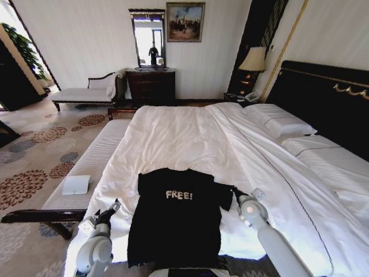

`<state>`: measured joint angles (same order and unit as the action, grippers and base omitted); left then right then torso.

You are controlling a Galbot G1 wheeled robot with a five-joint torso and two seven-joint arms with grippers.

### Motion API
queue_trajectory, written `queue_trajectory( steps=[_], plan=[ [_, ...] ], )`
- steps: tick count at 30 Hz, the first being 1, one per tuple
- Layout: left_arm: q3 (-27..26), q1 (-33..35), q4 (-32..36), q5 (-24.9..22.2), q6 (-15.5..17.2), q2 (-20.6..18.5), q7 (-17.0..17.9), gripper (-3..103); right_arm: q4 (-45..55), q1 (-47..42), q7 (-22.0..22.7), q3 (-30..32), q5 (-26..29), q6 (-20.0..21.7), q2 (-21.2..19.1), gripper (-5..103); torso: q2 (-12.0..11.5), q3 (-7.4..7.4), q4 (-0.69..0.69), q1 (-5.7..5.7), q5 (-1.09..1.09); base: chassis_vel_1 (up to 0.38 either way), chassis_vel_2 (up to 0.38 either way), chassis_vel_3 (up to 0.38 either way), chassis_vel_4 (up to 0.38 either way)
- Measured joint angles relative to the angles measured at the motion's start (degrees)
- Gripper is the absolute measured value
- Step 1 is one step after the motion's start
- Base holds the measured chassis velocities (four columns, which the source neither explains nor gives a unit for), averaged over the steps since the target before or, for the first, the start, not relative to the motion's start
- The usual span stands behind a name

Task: Fold the clothes on the bed.

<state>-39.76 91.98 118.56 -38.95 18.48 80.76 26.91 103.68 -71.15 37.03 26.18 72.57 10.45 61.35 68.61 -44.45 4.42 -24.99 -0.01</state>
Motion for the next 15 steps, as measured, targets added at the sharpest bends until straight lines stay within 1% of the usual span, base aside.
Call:
queue_trajectory(
  steps=[4,9,15],
  plan=[
    [0.27,-0.33,-0.22,-0.02,-0.02,0.16,-0.02,100,0.27,-0.57,0.13,0.52,-0.49,-0.34,-0.13,0,0.0,0.0,0.0,0.0,0.0,0.0,0.0,0.0,0.0],
    [0.55,-0.46,-0.58,-0.04,-0.14,0.29,-0.15,100,0.0,-1.05,1.44,0.54,-1.61,-1.05,0.39,0,0.0,0.0,0.0,0.0,0.01,0.0,0.0,0.0,0.0],
    [0.57,-0.8,-0.76,-0.21,-0.23,0.29,-0.2,100,-0.37,-1.81,3.02,-0.16,-2.54,-0.61,0.84,0,0.0,0.0,0.0,0.0,0.01,0.0,0.0,0.0,0.0]
  ],
)
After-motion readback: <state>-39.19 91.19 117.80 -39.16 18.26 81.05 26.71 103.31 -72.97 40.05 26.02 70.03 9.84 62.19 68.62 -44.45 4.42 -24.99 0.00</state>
